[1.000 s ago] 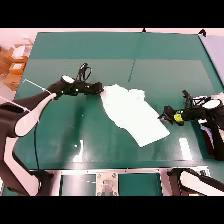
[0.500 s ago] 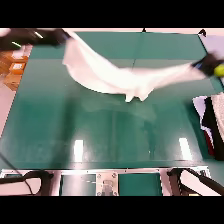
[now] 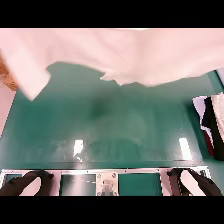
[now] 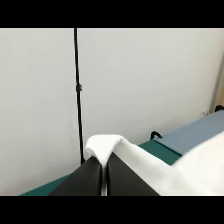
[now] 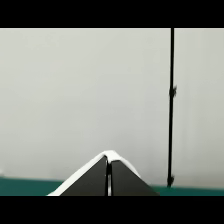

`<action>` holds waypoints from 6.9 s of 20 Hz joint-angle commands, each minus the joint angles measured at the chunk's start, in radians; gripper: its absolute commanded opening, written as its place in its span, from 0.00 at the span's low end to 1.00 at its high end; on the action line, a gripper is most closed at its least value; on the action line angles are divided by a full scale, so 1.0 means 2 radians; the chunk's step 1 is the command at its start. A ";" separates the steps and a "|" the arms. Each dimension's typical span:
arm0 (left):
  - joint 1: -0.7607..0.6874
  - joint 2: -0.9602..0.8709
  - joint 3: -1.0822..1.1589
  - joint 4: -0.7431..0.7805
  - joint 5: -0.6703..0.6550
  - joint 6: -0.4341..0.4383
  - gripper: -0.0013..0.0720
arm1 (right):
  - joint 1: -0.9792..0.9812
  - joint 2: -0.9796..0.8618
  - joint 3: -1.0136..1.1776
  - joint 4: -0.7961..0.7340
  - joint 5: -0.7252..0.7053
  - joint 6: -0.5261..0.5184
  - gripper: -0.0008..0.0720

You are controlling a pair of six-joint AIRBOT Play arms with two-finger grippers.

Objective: Fold the shirts.

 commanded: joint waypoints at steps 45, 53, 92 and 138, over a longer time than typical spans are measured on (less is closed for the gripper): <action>0.116 -0.475 -0.270 0.086 -0.322 0.009 0.82 | -0.140 -0.065 -0.855 -0.059 0.053 -0.002 0.59; 0.115 -0.370 -0.440 0.084 -0.213 0.023 0.82 | -0.138 -0.066 -0.862 0.017 -0.043 -0.073 0.54; 0.022 0.009 0.023 0.045 -0.175 -0.059 0.05 | -0.106 0.014 -0.031 0.138 0.072 -0.051 0.03; -0.036 -0.473 -0.135 0.101 -0.064 0.043 0.05 | 0.022 -0.418 -0.271 0.108 -0.042 -0.095 0.03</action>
